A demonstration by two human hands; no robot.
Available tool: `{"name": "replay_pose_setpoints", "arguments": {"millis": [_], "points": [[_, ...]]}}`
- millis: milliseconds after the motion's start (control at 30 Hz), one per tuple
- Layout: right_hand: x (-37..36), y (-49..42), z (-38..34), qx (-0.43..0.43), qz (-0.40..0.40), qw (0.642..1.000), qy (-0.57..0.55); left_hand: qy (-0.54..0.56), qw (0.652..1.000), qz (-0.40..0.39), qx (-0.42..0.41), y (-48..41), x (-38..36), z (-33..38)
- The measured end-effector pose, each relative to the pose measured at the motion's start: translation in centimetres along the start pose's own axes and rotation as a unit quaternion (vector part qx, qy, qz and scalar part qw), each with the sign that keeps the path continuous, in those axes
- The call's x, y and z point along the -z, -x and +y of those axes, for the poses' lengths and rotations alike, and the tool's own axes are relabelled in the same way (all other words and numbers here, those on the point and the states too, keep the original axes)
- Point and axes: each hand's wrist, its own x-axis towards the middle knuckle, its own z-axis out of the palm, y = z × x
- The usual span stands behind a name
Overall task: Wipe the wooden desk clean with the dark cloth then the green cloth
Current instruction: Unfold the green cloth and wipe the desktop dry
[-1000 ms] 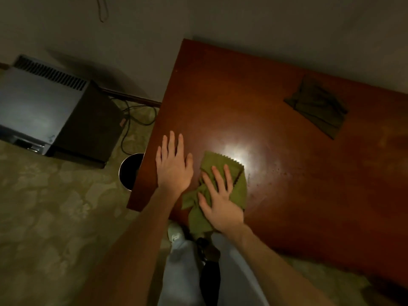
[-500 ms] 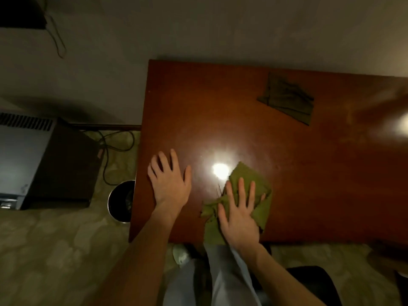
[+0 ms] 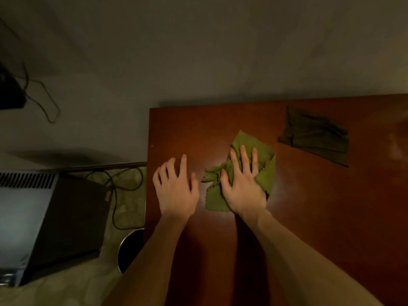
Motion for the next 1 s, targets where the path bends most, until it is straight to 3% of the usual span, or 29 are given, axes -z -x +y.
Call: {"name": "replay_pose_setpoints", "arguments": {"millis": [167,300,467,733,900,1000], "points": [[-0.1,-8.9,-2.1,0.064,-0.013,0.998,-0.016,0.023,1.0,0.017,0.012,-6.3,-0.7,0.8],[-0.3,-14.8,-4.6,0.11,-0.025,0.994,-0.009,0.056,0.997,0.057,0.009,-6.4,-1.5,0.5],[-1.2,-16.9,-5.8,0.172,-0.029,0.984,-0.021,0.047,0.998,0.048,0.019,-6.7,-1.3,0.6],[-2.3,-7.0,-4.2,0.055,0.046,0.997,-0.002,0.058,0.998,0.017,0.003,-6.6,-0.5,0.7],[-3.0,3.3,-2.4,-0.052,0.051,0.996,-0.056,0.102,0.995,0.0,-0.009,-6.4,0.0,0.6],[-2.8,11.3,-0.2,-0.101,0.05,0.994,0.002,0.129,0.989,0.038,-0.057,-5.2,1.0,0.4]]}}
